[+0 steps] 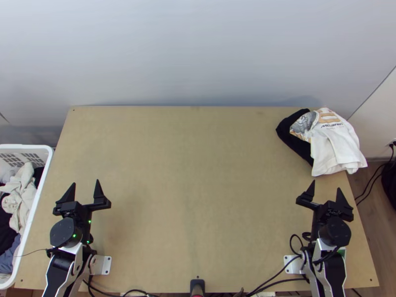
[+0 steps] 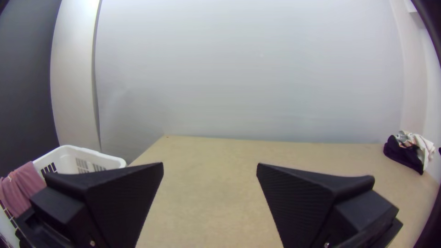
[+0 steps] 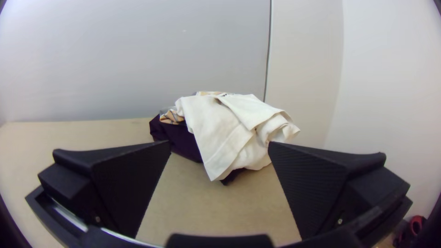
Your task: Fold the t-shirt
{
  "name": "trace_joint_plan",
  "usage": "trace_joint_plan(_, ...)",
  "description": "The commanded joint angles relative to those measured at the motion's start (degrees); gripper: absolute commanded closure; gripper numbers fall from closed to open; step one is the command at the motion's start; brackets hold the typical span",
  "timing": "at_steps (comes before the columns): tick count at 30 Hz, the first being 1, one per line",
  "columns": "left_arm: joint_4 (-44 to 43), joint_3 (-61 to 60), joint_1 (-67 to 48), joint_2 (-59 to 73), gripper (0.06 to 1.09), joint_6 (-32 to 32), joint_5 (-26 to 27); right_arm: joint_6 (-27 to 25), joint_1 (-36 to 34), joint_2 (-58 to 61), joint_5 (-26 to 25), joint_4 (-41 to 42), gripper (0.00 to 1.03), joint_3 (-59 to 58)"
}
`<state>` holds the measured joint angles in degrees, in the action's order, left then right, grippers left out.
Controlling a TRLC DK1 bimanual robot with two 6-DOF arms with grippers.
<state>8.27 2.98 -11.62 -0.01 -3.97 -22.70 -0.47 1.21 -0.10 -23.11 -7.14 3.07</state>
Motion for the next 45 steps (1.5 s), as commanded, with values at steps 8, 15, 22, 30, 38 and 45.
trace_joint_plan(8, 0.0, 0.0, 0.0, 0.0, 0.1, 0.0, 0.0, -0.1, 0.0, 0.0, 0.0, 0.0, 0.04, 0.0)
trace_joint_plan(15, 0.0, 0.0, 0.0, 0.0, 0.1, 0.0, 0.0, -0.1, 0.0, 0.0, 0.0, 0.0, 0.04, 0.0)
trace_joint_plan(22, 0.0, 0.0, 0.0, 0.0, 0.1, 0.0, 0.0, 0.7, 0.0, 0.0, 0.0, 0.0, 0.04, 0.0)
trace_joint_plan(30, 0.1, 0.0, 0.2, 0.0, 0.1, -0.6, -0.2, 2.6, -7.1, 0.0, 0.0, 0.7, 0.04, -0.1)
trace_joint_plan(38, 1.5, 0.3, 0.6, 0.0, 0.1, -4.8, -2.6, -18.0, -6.8, -0.2, -4.6, 13.7, 0.04, -2.5)
trace_joint_plan(45, 0.4, 6.0, -1.0, 8.4, 0.1, -1.8, -0.4, -22.1, -3.5, 3.0, -5.3, 12.7, 0.05, 4.3)
